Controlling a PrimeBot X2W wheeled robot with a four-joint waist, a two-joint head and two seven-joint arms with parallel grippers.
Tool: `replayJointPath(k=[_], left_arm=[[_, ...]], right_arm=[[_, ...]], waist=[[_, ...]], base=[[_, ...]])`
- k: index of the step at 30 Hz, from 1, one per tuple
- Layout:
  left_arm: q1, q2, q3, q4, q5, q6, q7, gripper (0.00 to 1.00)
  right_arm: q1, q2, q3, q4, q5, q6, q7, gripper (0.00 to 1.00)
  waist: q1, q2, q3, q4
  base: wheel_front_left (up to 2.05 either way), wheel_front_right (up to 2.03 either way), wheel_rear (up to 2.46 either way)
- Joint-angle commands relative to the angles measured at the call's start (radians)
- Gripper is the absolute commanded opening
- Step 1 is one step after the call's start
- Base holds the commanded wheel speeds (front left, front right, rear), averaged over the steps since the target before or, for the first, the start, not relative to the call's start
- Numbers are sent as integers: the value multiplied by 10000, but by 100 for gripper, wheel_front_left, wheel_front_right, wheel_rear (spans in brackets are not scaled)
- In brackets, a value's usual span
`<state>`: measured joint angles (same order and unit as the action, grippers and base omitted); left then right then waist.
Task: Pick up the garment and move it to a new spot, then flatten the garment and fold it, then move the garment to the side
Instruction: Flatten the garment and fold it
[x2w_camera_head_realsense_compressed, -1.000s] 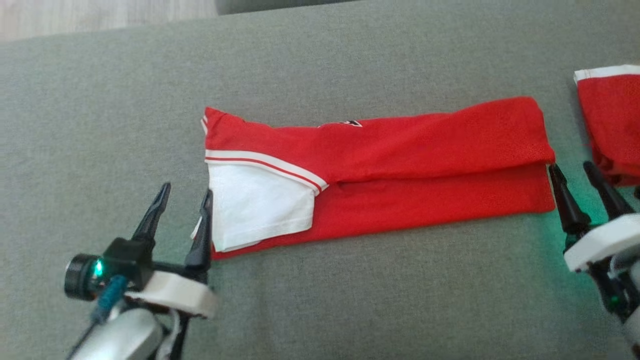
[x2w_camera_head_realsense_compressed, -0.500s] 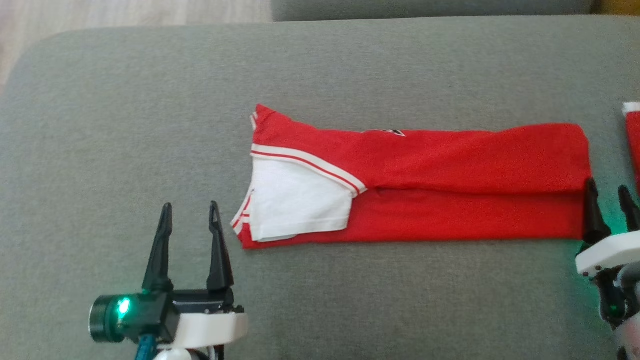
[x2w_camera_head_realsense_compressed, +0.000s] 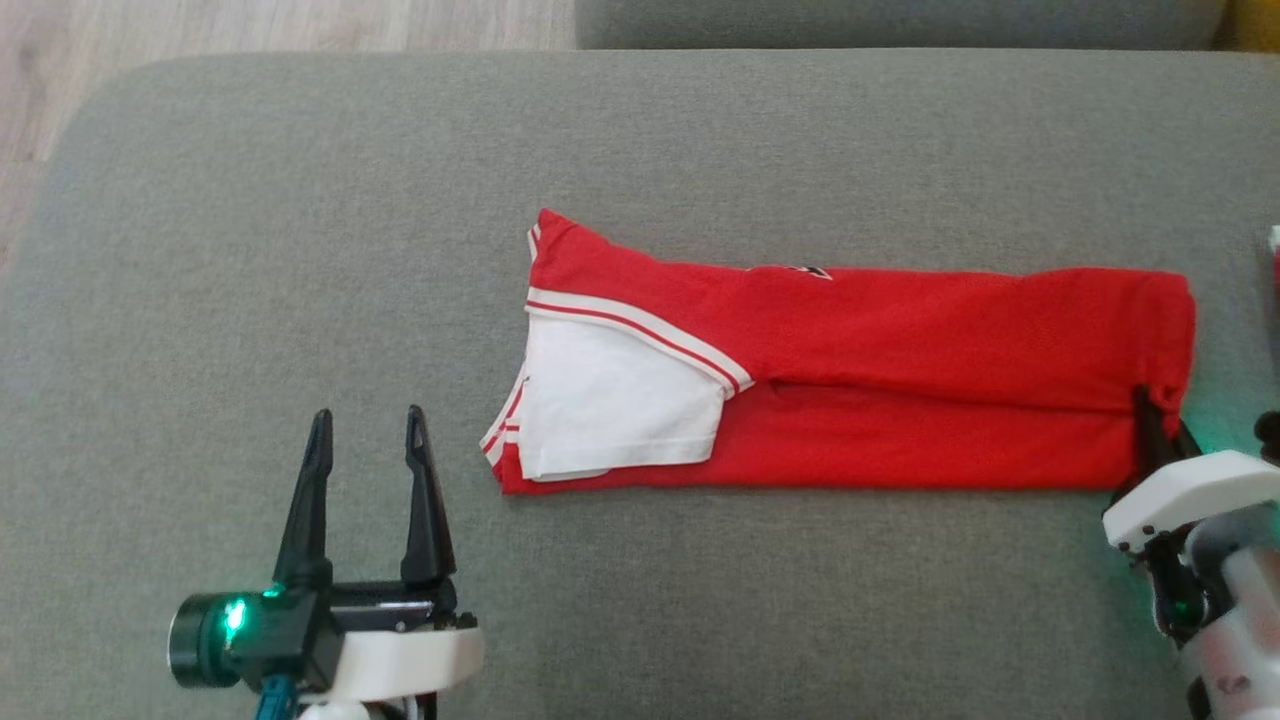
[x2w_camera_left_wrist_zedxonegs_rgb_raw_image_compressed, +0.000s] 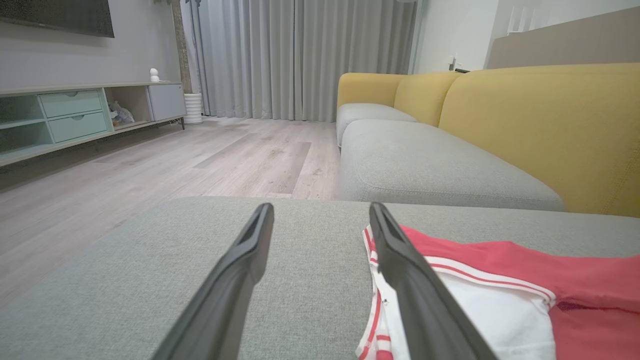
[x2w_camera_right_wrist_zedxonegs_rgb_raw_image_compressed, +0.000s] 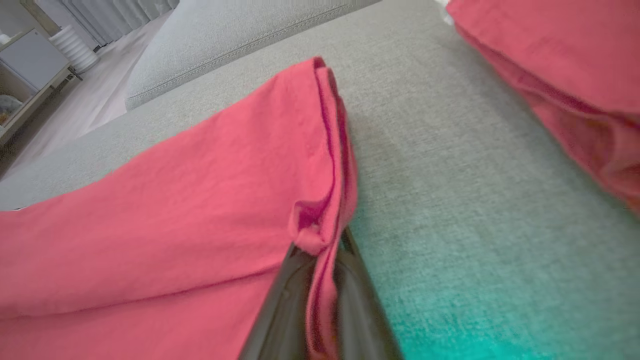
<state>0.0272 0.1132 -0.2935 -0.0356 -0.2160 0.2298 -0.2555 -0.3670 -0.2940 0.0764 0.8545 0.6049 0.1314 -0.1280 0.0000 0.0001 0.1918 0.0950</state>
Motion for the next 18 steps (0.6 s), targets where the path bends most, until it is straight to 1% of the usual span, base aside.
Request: replayJointPath(k=[1, 4, 8, 10, 11, 14, 18], left_arm=[[-100, -85, 469, -266, 144, -102, -62, 100], [-81, -197, 666, -202, 284, -336, -62, 100], [-96, -306, 867, -174, 464, -590, -62, 100], [-99, -342, 963, -139, 541, -700, -62, 100], [-99, -342, 963, -139, 541, -700, -62, 100], [-90, -393, 1074, -76, 636, -838, -62, 100], [-77, -472, 1194, 0, 649, -980, -62, 100]], right_arm=[[-64, -293, 118, -106, -120, -7, -167, 0], [-115, -736, 26, -247, -231, -7, -241, 0], [-307, -1646, -49, -621, -374, -7, -43, 0], [-473, -1983, -58, -995, -427, -7, 150, 0], [-473, -1983, -58, -995, -427, -7, 150, 0], [-686, -2250, -79, -1872, -427, -7, 526, 0], [-718, -1989, -42, -3696, 57, -7, 1322, 0]], waist=[[0, -1, -22, -104], [0, -1, -37, -285], [0, -1, -23, -543], [0, -1, -21, -672], [0, -1, -21, -672], [0, -1, -43, -820], [0, -1, -112, -923]], base=[[0, 0, 0], [0, 0, 0], [0, 0, 0], [0, 0, 0], [0, 0, 0], [0, 0, 0], [0, 0, 0]])
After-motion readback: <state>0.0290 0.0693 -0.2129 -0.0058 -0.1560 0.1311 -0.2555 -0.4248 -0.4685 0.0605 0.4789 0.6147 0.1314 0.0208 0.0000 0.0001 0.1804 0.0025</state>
